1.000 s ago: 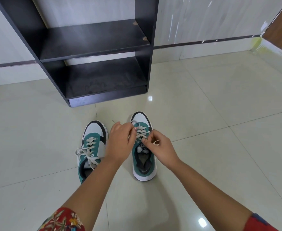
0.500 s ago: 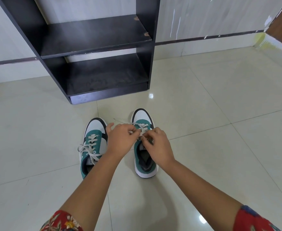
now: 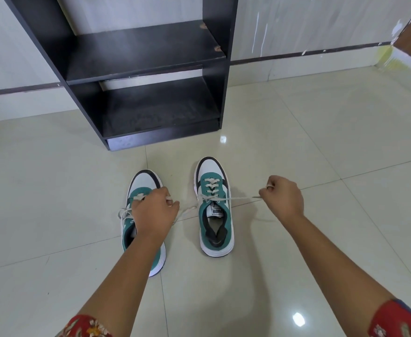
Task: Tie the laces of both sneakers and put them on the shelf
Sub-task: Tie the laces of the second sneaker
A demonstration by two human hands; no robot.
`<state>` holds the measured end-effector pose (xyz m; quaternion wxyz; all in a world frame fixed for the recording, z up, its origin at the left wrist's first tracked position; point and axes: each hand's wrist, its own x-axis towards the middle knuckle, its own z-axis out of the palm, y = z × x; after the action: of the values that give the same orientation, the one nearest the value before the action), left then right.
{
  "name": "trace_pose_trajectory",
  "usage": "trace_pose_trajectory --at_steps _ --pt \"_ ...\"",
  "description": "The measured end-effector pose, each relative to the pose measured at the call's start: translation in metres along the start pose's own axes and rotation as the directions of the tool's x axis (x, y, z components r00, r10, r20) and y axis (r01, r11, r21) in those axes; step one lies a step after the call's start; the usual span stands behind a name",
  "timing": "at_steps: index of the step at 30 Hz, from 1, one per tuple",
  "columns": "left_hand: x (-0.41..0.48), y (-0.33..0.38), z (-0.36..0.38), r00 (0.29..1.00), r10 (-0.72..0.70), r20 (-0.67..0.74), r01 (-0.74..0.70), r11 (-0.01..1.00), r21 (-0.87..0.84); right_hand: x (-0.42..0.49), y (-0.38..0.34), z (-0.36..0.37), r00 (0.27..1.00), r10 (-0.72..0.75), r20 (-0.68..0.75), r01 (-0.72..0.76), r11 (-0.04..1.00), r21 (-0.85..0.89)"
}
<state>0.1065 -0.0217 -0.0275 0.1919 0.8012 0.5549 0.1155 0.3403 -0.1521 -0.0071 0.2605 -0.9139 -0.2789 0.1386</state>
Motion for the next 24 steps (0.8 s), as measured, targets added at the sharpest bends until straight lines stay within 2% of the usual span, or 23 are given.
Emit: trace_pose_trajectory --at_steps 2,3,4,5,8,10,12,16,18,21,24 --pt "-0.004 -0.002 0.007 0.994 0.068 0.083 -0.081 0.984 0.161 -0.006 0.01 0.005 0.974 0.047 0.22 0.026 0.949 -0.314" --pt "-0.006 -0.003 0.012 0.987 0.114 0.115 -0.136 0.97 0.203 -0.009 0.014 0.012 0.948 0.049 0.315 0.095 0.899 -0.427" --pt "-0.008 0.0 0.015 0.978 0.176 0.109 -0.194 0.963 0.186 -0.012 0.015 0.019 0.935 0.0 0.356 0.172 0.875 -0.453" --pt "-0.009 0.004 0.018 0.967 0.234 0.102 -0.246 0.962 0.122 -0.016 0.013 0.025 0.932 -0.095 0.35 0.242 0.882 -0.405" --pt "-0.011 0.02 0.023 0.946 0.296 0.13 -0.28 0.951 -0.132 -0.025 -0.008 0.031 0.899 -0.343 0.273 0.367 0.929 -0.041" --pt "-0.009 0.027 0.025 0.962 0.244 0.124 -0.211 0.949 -0.233 -0.03 -0.022 0.034 0.891 -0.348 0.292 0.342 0.937 0.074" --pt "-0.008 0.032 0.024 0.974 0.204 0.097 -0.172 0.949 -0.266 -0.033 -0.032 0.036 0.906 -0.311 0.286 0.306 0.95 0.061" --pt "-0.009 0.034 0.019 0.984 0.174 0.045 -0.163 0.971 -0.174 -0.033 -0.034 0.033 0.927 -0.265 0.264 0.229 0.96 0.158" --pt "-0.008 0.03 0.018 0.978 0.207 0.014 -0.205 0.973 -0.109 -0.028 -0.028 0.026 0.936 -0.257 0.242 0.222 0.962 0.161" --pt "-0.007 0.023 0.022 0.948 0.317 0.033 -0.318 0.947 0.038 -0.022 -0.023 0.025 0.895 -0.294 0.335 0.313 0.95 -0.002" --pt "-0.007 0.023 0.024 0.944 0.323 0.06 -0.329 0.929 0.171 -0.021 -0.025 0.029 0.886 -0.305 0.349 0.373 0.916 -0.147"
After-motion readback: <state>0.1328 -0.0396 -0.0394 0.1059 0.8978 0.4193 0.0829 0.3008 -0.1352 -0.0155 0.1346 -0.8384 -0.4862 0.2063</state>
